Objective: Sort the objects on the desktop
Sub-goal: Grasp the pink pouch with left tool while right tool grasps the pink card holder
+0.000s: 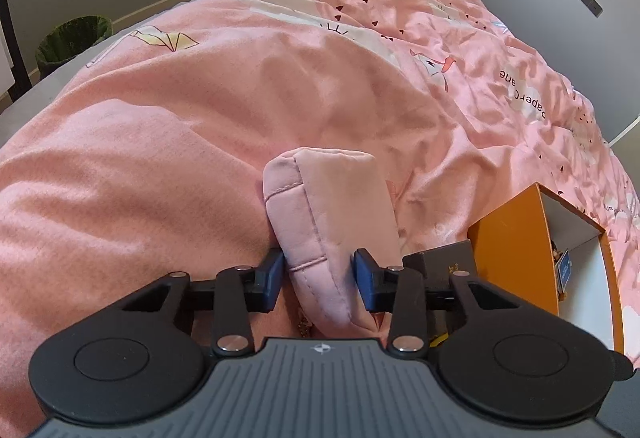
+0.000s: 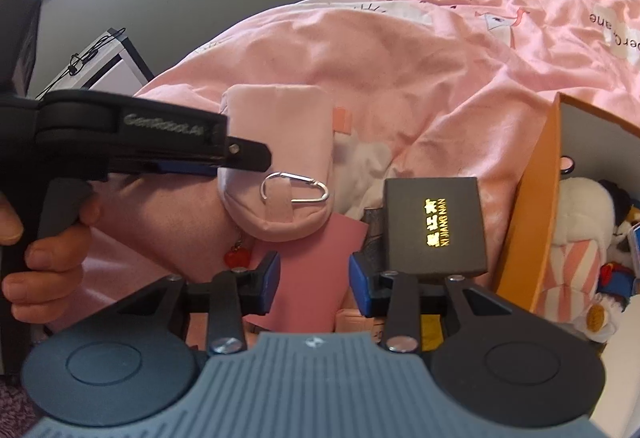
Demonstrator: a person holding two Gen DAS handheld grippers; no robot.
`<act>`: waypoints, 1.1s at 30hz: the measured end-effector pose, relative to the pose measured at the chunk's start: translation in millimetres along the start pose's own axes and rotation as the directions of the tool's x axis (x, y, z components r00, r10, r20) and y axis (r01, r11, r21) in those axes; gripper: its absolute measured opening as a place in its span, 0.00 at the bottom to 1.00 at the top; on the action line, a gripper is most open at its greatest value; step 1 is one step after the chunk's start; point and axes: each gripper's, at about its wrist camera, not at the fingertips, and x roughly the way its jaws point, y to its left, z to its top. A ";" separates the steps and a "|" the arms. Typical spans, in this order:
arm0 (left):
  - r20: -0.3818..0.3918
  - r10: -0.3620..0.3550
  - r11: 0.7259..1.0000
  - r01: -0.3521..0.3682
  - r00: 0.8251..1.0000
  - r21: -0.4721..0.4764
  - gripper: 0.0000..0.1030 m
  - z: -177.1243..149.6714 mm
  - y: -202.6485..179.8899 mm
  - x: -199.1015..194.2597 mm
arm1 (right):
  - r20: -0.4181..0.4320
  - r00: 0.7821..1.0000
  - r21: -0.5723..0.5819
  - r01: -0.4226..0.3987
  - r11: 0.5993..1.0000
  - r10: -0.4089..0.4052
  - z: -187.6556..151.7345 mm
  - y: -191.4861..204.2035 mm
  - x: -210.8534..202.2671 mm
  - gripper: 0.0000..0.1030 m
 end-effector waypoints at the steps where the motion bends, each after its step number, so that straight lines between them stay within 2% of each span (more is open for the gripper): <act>1: 0.006 -0.003 1.000 0.003 1.000 0.002 0.38 -0.4 0.3 -1.5 | -0.005 1.000 0.001 -0.009 1.000 0.009 -0.5 2.4 2.5 0.40; 5: 0.050 -0.004 1.000 0.003 0.999 0.017 0.34 0.7 1.6 -21.1 | -0.024 1.000 -0.022 -0.005 1.000 0.004 -1.9 15.0 15.8 0.44; 7: 0.086 0.007 0.999 -0.010 0.996 0.035 0.33 1.5 1.9 -37.2 | -0.036 0.999 -0.057 0.021 0.998 -0.023 -2.1 23.5 24.3 0.51; 10: 0.120 0.045 0.997 -0.053 0.992 0.064 0.33 0.6 5.9 -61.3 | -0.051 0.998 -0.112 0.042 0.993 -0.048 -4.0 36.9 36.1 0.60; 13: 0.150 0.099 0.991 -0.112 0.984 0.075 0.33 -2.5 12.4 -77.1 | -0.077 0.993 -0.157 0.074 0.985 -0.087 -7.4 46.9 50.2 0.63; 15: 0.151 0.097 0.992 -0.108 0.984 0.063 0.33 -4.4 19.4 -82.6 | -0.079 0.990 -0.182 0.099 0.978 -0.114 -9.6 52.5 57.6 0.70; 17: 0.142 0.086 0.994 -0.094 0.986 0.048 0.33 -5.2 25.6 -83.2 | -0.067 0.985 -0.227 0.138 0.964 -0.157 -11.4 59.6 62.7 0.76; 22: 0.139 0.082 0.995 -0.089 0.987 0.043 0.33 -6.5 29.2 -82.0 | -0.036 0.952 -0.327 0.275 0.904 -0.303 -16.9 71.5 82.8 0.78; 23: 0.137 0.081 0.995 -0.087 0.987 0.043 0.33 -6.6 29.3 -82.0 | -0.031 0.950 -0.333 0.284 0.899 -0.311 -18.1 71.5 84.9 0.79; 25: 0.140 0.083 0.995 -0.091 0.987 0.050 0.33 -7.8 28.8 -83.0 | -0.028 0.952 -0.317 0.280 0.906 -0.304 -17.3 68.1 82.1 0.77; 27: 0.139 0.078 0.995 -0.087 0.987 0.057 0.33 -9.6 28.3 -84.3 | -0.031 0.964 -0.273 0.246 0.930 -0.264 -15.8 61.4 71.9 0.70; 29: 0.136 0.075 0.994 -0.085 0.988 0.066 0.33 -11.1 26.7 -84.5 | -0.039 0.977 -0.203 0.196 0.959 -0.208 -13.1 51.6 57.6 0.56; 33: 0.137 0.064 0.993 -0.076 0.989 0.090 0.33 -14.6 20.6 -86.5 | -0.045 0.990 -0.085 0.129 0.988 -0.133 -8.5 33.6 33.3 0.39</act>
